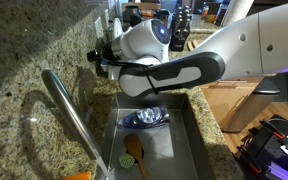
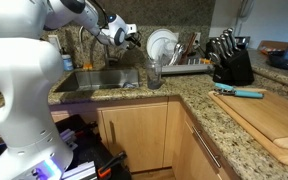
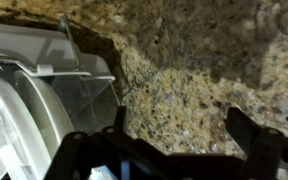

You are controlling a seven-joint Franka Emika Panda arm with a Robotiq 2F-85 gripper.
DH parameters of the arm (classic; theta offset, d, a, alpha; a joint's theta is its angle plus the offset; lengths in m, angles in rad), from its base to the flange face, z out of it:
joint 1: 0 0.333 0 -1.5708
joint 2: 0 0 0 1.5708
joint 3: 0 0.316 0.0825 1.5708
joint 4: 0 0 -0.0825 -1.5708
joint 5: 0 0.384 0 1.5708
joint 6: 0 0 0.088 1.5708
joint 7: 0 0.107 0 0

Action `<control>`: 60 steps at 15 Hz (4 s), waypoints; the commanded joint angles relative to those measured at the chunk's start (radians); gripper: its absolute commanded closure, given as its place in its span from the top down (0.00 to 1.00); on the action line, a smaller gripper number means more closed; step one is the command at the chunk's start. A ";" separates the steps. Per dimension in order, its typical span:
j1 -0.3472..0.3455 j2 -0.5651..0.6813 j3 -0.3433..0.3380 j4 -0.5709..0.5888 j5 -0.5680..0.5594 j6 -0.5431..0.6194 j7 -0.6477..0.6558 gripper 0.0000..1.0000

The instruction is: Open the faucet then close the faucet

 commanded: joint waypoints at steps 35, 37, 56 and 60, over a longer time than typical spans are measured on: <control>-0.649 0.066 1.160 0.076 -0.187 0.095 -0.272 1.00; -0.578 0.029 1.026 0.055 -0.178 0.180 -0.251 1.00; -0.441 0.103 0.770 0.045 -0.192 0.065 -0.070 1.00; -0.415 0.135 0.779 0.076 -0.254 0.194 -0.123 1.00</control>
